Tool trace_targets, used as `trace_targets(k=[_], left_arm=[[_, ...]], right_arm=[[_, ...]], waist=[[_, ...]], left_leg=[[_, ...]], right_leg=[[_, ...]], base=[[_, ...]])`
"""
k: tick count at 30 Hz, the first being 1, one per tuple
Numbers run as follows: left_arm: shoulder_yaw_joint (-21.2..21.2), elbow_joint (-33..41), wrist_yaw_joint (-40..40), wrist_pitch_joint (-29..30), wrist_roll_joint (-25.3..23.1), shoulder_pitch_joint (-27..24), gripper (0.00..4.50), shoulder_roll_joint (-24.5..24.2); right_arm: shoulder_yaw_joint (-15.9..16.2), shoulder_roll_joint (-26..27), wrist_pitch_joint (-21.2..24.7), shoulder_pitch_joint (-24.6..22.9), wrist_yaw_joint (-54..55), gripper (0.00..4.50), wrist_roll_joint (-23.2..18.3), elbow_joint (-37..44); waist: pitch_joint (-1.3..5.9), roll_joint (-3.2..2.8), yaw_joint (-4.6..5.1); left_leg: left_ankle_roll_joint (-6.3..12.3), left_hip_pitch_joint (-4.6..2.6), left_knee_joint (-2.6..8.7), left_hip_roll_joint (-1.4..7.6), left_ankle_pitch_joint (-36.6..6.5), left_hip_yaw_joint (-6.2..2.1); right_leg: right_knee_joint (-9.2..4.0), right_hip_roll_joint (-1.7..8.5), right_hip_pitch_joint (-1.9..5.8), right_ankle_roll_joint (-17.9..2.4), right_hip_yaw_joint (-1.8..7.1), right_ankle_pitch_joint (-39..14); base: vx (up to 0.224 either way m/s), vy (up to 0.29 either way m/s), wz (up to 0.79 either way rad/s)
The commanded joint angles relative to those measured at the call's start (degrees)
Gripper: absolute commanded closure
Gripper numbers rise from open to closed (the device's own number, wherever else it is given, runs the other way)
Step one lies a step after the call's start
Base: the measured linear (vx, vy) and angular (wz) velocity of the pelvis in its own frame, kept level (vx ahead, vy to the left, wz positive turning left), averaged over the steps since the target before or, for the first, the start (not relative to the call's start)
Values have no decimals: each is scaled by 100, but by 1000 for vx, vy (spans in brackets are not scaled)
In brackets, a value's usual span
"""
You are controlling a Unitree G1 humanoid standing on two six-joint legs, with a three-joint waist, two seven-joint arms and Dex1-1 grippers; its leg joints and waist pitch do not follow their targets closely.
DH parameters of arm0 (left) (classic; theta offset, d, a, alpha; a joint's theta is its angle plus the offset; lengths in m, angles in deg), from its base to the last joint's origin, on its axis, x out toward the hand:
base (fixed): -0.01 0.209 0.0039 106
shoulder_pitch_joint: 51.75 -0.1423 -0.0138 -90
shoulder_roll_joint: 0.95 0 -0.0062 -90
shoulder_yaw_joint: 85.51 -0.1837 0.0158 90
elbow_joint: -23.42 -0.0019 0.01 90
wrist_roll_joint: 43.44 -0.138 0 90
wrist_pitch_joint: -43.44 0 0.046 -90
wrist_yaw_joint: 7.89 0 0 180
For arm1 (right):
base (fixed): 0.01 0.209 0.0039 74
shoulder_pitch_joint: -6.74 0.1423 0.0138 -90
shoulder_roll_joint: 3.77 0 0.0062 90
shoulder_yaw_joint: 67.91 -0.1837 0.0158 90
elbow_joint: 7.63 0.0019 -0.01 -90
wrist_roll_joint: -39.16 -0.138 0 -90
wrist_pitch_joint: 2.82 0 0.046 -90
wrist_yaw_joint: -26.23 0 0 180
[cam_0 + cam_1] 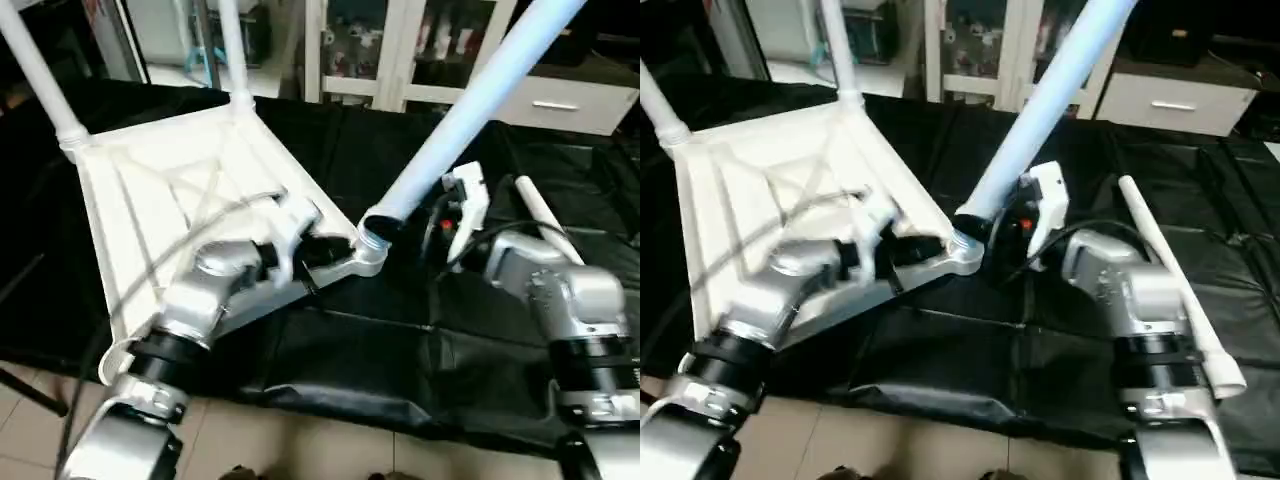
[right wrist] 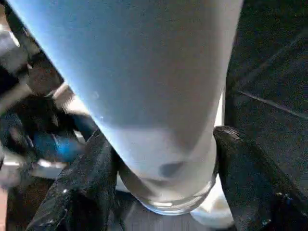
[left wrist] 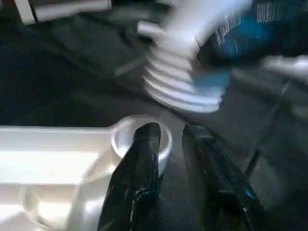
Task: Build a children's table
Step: Insert table leg to table base
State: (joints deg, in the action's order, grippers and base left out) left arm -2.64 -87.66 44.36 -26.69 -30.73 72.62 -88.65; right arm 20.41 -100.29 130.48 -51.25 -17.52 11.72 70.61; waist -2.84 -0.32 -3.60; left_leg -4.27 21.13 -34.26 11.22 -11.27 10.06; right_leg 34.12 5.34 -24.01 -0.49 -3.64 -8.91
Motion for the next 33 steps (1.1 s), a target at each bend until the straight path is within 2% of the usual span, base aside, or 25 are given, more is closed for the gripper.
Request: trace_targets(k=[1,2,3,4,5,8,12,13,14,15,18,19,22,24,25,28,30,31,32,33], left_arm=[[397,243,294,273,538,130,314,-101],[397,243,294,273,538,130,308,-101],[607,342,404,455,851,183,295,-113],[642,362,419,489,905,191,295,-115],[731,580,565,851,1214,257,282,-133],[734,802,683,1169,1491,343,263,-62],[672,695,537,1230,1520,507,229,183],[650,681,523,1247,1520,523,229,206],[622,698,534,1334,1583,545,208,259],[618,704,539,1353,1597,547,199,267],[754,943,459,1788,2046,584,189,429],[734,980,390,1827,2042,602,165,482],[697,984,396,1829,2002,603,151,503],[713,1036,467,1879,2083,590,119,526],[749,1236,663,2123,2376,535,119,527],[757,1447,846,2417,2685,467,104,474],[756,1521,903,2528,2801,441,77,446],[731,1591,927,2602,2845,412,69,418],[644,1660,960,2628,2800,364,52,372],[629,1667,966,2631,2788,357,52,365]], right_arm=[[215,-296,207,1,-238,189,124,210],[215,-296,207,1,-238,189,124,210],[362,-437,284,4,-324,189,197,252],[386,-461,300,4,-335,189,203,263],[559,-614,409,-7,-452,189,232,399],[788,-761,498,-17,-613,189,271,634],[1067,-829,582,-39,-804,189,231,1009],[1111,-839,602,-44,-831,189,220,1079],[1188,-839,657,-53,-862,189,188,1216],[1200,-838,668,-54,-865,189,182,1237],[1283,-828,685,-64,-879,189,218,1316],[1331,-828,692,-66,-891,189,233,1365],[1360,-823,704,-68,-900,189,236,1397],[1382,-827,715,-69,-928,189,229,1413],[1405,-824,720,-65,-945,189,234,1414],[1406,-807,716,-51,-934,189,245,1389],[1401,-797,716,-43,-927,189,246,1375],[1405,-799,704,-38,-928,189,258,1365],[1407,-800,693,-33,-935,190,265,1354],[1406,-799,693,-33,-936,190,265,1353]], waist=[[388,38,-30],[383,42,-28],[376,36,-19],[382,40,-13],[384,53,-19],[388,46,-34],[390,59,-57],[393,59,-62],[390,43,-65],[391,51,-65],[396,62,-75],[393,34,-67],[400,41,-76],[404,39,-93],[409,39,-96],[412,44,-123],[404,50,-133],[400,72,-133],[386,47,-136],[384,47,-133]], left_leg=[[194,-53,399,120,-791,19],[180,-47,401,119,-793,16],[166,-44,409,127,-857,9],[142,-52,401,118,-854,14],[155,-52,402,129,-817,9],[182,-53,392,137,-685,11],[309,-42,372,135,-572,16],[307,-46,370,135,-577,14],[290,-48,371,137,-601,12],[283,-48,371,134,-604,12],[225,-46,364,128,-624,15],[219,-47,366,126,-646,14],[228,-54,362,128,-653,9],[238,-54,358,130,-593,6],[224,-58,354,129,-576,13],[234,-58,347,137,-500,20],[259,-50,347,119,-542,18],[265,-50,352,124,-562,20],[212,-62,358,132,-682,17],[190,-61,362,130,-718,15]], right_leg=[[-313,241,361,-1347,198,-1013],[-315,236,364,-1340,198,-1035],[-330,240,355,-1304,198,-1116],[-315,234,360,-1307,195,-1121],[-311,236,362,-1333,197,-1079],[-279,233,368,-1376,201,-882],[-284,231,380,-1402,207,-757],[-286,233,380,-1392,207,-775],[-286,234,380,-1370,209,-815],[-288,232,382,-1361,211,-828],[-278,230,380,-1387,212,-839],[-290,221,376,-1379,209,-849],[-294,217,380,-1358,207,-849],[-283,218,383,-1361,207,-764],[-265,221,386,-1380,209,-729],[-237,221,380,-1506,212,-549],[-245,209,387,-1451,211,-620],[-263,213,385,-1424,212,-694],[-283,216,372,-1345,212,-946],[-289,212,372,-1315,211,-1021]], base=[[0,0,0],[0,0,0],[0,0,0],[0,0,0],[0,0,0],[0,0,0],[0,0,0],[0,0,0],[0,0,0],[0,0,0],[0,0,0],[0,0,0],[0,0,0],[0,0,0],[0,0,0],[0,0,0],[0,0,0],[0,0,0],[0,0,0],[0,0,0]])
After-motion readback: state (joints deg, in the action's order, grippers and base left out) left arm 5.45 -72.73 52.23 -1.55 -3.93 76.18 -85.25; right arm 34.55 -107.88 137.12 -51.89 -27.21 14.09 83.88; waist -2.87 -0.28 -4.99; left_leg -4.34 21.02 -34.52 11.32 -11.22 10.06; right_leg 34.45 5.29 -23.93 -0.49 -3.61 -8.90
